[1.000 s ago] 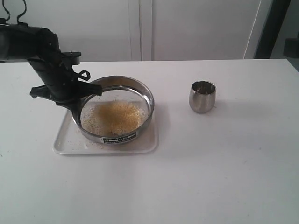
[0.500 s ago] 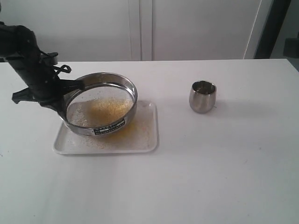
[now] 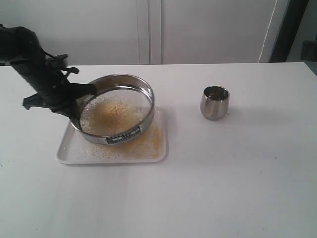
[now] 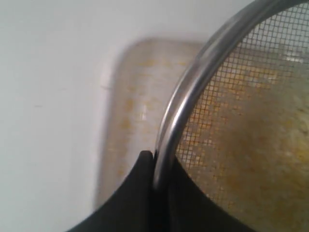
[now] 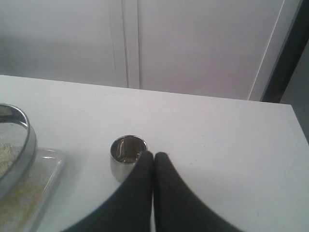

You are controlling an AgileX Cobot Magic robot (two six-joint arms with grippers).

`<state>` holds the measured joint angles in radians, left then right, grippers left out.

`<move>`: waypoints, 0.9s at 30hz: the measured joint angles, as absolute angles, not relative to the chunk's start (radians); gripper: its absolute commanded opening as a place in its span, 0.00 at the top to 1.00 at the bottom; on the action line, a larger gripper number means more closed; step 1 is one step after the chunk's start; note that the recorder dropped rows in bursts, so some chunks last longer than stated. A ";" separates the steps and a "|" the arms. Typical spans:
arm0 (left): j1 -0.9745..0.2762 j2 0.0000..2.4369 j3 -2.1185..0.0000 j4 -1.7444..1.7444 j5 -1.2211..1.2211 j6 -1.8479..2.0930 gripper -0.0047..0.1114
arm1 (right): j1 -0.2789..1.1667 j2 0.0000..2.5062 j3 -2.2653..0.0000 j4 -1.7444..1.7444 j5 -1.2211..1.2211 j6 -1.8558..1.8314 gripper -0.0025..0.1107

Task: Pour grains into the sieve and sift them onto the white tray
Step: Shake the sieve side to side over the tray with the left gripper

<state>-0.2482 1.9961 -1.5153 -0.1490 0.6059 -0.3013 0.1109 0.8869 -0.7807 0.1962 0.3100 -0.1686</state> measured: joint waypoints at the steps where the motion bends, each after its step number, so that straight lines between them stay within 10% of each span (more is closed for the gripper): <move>1: -0.262 1.996 -1.515 -0.119 0.615 -0.323 0.96 | 0.111 0.887 -0.781 0.196 0.310 -0.169 0.98; 27: -0.255 1.996 -1.509 0.042 0.691 -0.545 0.96 | 0.111 0.887 -0.781 0.196 0.312 -0.162 0.98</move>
